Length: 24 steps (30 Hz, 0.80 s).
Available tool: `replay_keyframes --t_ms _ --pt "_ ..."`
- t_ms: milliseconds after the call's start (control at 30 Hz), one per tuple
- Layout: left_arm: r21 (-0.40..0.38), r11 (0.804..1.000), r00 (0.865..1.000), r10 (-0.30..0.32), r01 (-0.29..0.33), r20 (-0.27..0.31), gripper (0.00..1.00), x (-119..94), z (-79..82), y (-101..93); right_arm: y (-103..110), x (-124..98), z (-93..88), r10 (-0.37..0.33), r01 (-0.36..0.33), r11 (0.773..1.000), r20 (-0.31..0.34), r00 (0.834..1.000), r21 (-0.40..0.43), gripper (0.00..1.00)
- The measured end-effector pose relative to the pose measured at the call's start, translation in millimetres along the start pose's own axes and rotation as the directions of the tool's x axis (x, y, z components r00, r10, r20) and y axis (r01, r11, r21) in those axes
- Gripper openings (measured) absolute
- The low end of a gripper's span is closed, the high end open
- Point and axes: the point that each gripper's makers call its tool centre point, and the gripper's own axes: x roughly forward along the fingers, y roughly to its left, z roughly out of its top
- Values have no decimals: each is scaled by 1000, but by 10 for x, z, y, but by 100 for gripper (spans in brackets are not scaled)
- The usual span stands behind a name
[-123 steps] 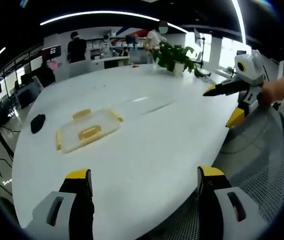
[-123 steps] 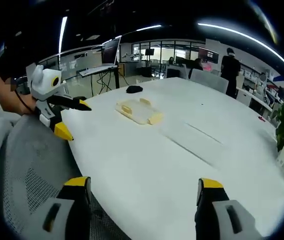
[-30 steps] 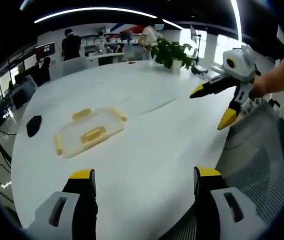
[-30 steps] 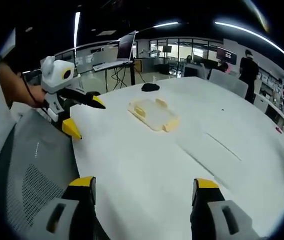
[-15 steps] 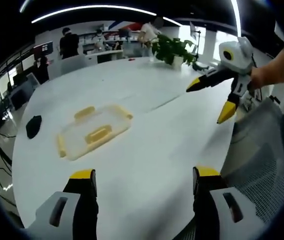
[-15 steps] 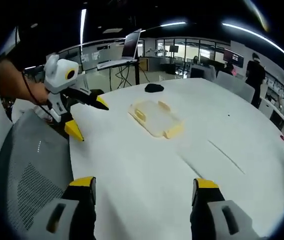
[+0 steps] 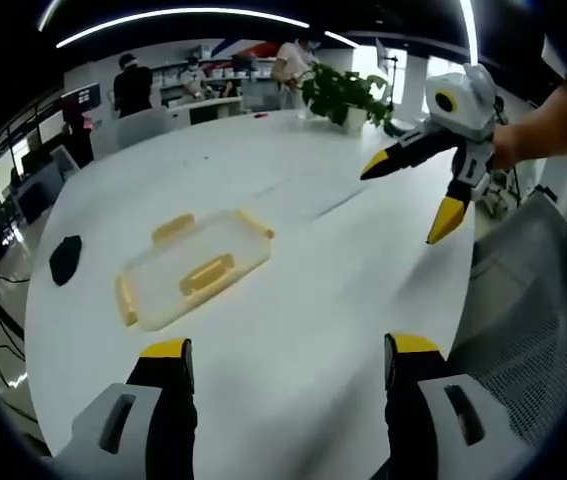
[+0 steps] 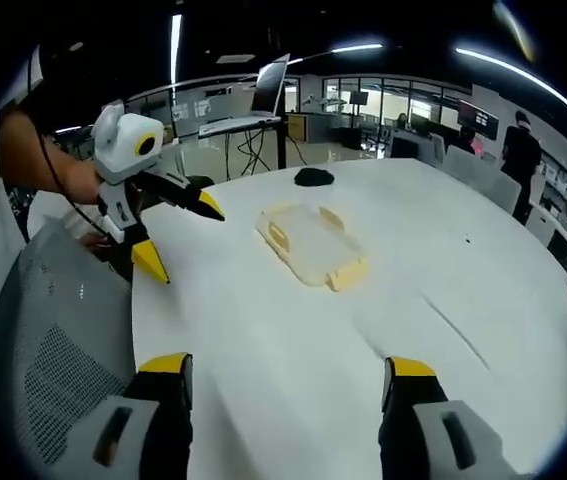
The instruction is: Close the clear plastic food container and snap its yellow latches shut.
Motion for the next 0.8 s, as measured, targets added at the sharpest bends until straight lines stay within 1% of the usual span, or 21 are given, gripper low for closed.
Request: replay_keyframes --t_ms 200,533,800 --pt "24 1000 1000 -1 1 -12 75 15 11 71 -60 65 57 11 -11 999 -7 1000 -34 77" --pt "34 999 1000 13 -12 -21 74 14 26 235 -172 133 184 24 -23 998 2 1000 -52 76" --pt "51 999 999 9 -7 -33 74 22 40 322 -222 196 249 37 -37 996 -3 999 -75 75"
